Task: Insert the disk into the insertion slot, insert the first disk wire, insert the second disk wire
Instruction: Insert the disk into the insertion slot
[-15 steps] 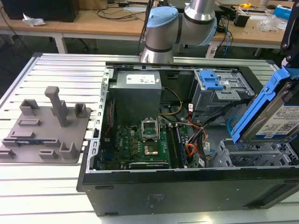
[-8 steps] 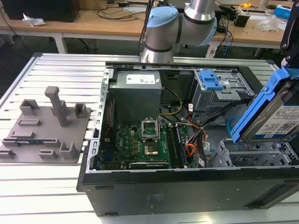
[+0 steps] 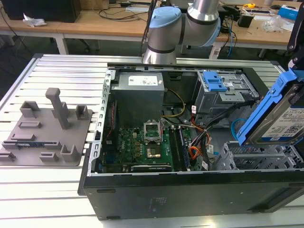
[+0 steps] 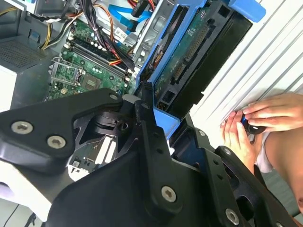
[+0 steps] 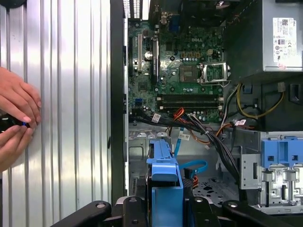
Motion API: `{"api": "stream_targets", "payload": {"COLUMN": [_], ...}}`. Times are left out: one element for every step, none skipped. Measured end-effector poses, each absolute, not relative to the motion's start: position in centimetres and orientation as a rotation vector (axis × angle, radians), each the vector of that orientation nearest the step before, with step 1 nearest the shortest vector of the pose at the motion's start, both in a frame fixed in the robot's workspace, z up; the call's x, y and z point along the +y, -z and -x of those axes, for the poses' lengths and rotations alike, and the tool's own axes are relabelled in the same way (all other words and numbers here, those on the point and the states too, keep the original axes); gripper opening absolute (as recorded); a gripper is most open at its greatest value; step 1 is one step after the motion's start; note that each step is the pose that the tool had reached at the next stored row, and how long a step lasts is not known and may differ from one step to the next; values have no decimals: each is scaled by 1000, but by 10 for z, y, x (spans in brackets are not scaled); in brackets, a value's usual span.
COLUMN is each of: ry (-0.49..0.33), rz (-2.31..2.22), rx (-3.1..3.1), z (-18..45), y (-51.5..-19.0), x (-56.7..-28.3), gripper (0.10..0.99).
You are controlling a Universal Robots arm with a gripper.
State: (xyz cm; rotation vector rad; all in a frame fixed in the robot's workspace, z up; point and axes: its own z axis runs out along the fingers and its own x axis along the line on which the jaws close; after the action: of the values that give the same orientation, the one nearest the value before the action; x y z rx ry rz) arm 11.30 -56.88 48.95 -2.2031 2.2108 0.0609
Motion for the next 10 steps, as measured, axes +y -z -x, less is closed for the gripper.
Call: {"api": "stream_targets", "payload": {"ry": [-60, -60, -60, -60, -60, -60, -60, -60, -60, -60], "rz": [2204, 2207, 2209, 2211, 2213, 2213, 2214, 2214, 2214, 2214], "rx": [2208, 2205, 2202, 2200, 2199, 2198, 2198, 2198, 2198, 2198], "z": [-113, -113, -113, -113, -113, -113, -113, -113, -113, -113], "y": [-489, -488, -488, -488, -488, -488, -488, -488, -488, -488], "x": [-569, -569, -569, -569, -569, -569, -569, -569, -569, -569], "gripper": [365, 365, 365, 365, 365, 365, 365, 365, 365, 365]}}
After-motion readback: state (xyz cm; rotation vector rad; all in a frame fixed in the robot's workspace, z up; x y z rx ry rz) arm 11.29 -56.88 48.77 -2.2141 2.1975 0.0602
